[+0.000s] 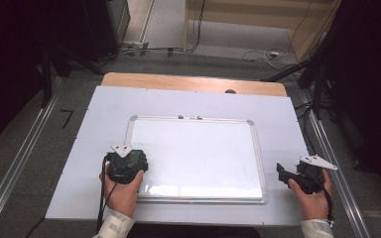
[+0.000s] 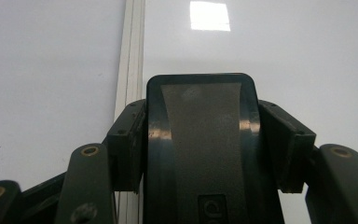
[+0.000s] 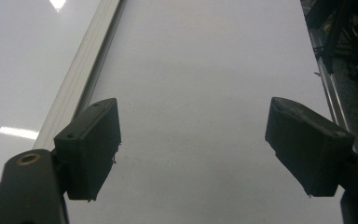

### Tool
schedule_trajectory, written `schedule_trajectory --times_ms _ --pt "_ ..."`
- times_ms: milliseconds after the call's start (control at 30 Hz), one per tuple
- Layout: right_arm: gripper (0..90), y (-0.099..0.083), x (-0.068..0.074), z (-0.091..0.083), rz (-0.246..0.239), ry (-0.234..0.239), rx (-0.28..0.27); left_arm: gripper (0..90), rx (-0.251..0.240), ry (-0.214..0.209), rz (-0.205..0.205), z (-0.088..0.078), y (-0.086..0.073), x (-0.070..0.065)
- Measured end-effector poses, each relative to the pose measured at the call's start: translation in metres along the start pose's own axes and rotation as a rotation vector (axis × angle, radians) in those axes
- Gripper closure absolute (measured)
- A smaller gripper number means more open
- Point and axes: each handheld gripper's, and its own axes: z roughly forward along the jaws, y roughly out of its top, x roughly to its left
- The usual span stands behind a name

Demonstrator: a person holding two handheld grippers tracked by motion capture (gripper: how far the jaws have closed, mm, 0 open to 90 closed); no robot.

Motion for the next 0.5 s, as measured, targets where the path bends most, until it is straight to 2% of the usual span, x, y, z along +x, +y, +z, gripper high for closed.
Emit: schedule_trajectory --times_ms 500 --pt "16.8 -0.0001 0.0001 -0.0001 0.001 0.0 0.001 40.1 0.012 0.008 0.002 0.0039 -0.0024 -0.0004"
